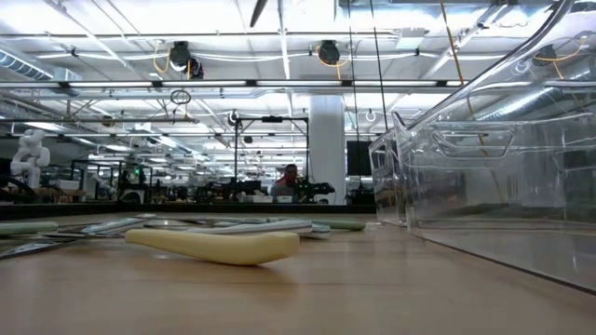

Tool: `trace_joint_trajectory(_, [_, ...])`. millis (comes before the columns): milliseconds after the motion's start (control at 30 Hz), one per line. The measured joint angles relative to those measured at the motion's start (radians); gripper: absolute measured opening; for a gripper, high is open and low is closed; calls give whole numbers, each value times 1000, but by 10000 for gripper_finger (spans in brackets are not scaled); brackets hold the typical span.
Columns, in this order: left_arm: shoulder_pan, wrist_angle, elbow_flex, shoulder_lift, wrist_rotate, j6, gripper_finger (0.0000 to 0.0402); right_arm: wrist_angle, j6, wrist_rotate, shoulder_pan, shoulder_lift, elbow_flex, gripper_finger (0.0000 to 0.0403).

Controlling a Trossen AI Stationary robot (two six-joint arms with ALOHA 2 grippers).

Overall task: Sort silverware by color (type)
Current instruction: Put the yellow knife into the bottom right transparent bin

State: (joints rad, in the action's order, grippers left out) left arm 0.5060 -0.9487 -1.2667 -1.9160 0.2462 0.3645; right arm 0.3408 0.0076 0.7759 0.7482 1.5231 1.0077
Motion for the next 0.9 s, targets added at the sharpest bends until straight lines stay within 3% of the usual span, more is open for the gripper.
trace_joint_trajectory(167, [-4,6,0,-4,1,1,86,44,-64,-27,-1,11,0,186])
trace_joint_trajectory(333, [-3,14,0,-4,-9,1,86,116,-115,-79,-1,10,0,190])
trace_joint_trajectory(700, [-13,29,0,-4,-37,-3,86,155,-129,-153,-23,10,0,159])
trace_joint_trajectory(900, [-18,32,0,-4,-37,-7,86,157,-118,-167,-37,10,0,123])
